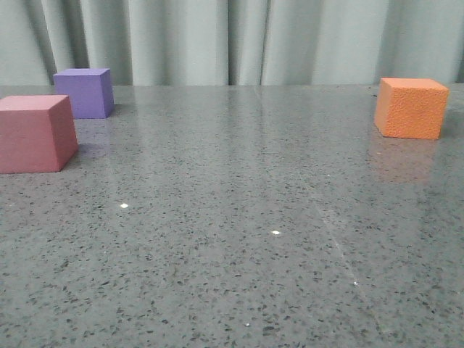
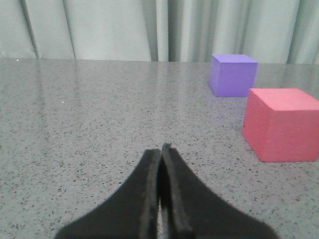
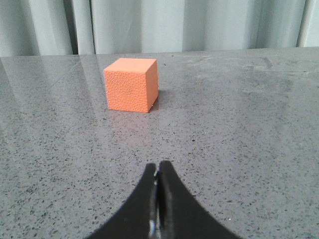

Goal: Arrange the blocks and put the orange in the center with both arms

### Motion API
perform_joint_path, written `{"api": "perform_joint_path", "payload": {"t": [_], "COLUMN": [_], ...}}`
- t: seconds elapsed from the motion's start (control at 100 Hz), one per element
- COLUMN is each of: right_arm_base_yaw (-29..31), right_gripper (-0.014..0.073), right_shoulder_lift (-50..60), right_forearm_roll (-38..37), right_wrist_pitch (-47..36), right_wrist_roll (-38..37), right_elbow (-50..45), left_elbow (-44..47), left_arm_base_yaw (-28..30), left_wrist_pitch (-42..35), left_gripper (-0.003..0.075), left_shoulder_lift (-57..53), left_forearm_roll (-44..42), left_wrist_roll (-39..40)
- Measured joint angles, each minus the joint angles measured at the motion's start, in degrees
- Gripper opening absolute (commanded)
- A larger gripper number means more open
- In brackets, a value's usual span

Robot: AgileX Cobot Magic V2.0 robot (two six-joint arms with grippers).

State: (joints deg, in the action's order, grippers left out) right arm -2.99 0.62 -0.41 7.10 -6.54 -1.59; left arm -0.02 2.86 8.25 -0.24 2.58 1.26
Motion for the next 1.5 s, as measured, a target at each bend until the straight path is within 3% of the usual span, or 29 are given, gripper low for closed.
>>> {"api": "perform_joint_path", "payload": {"t": [1.09,1.37,1.5], "right_arm_base_yaw": [0.00,0.00,0.00], "right_gripper": [-0.0121,-0.0120,-0.0120], "right_shoulder_lift": [0.00,-6.15,-11.78], "right_forearm_roll": [-0.69,-0.78,-0.78], "right_wrist_pitch": [-1.81,9.05,15.27], "right_wrist_roll": [0.00,0.00,0.00], "right_elbow": [0.17,12.82,21.02], "left_elbow": [-0.60,-12.08,-20.81], "left_arm_base_yaw": [0.00,0.00,0.00], "left_wrist_pitch": [-2.14,0.00,5.07], "left_gripper": [-0.0020,-0.0020,-0.0020], "left_shoulder_lift": [0.00,4.11,10.84], "left_forearm_roll": [1.62,1.87,1.87], "left_wrist_roll": [0.00,0.00,0.00]}}
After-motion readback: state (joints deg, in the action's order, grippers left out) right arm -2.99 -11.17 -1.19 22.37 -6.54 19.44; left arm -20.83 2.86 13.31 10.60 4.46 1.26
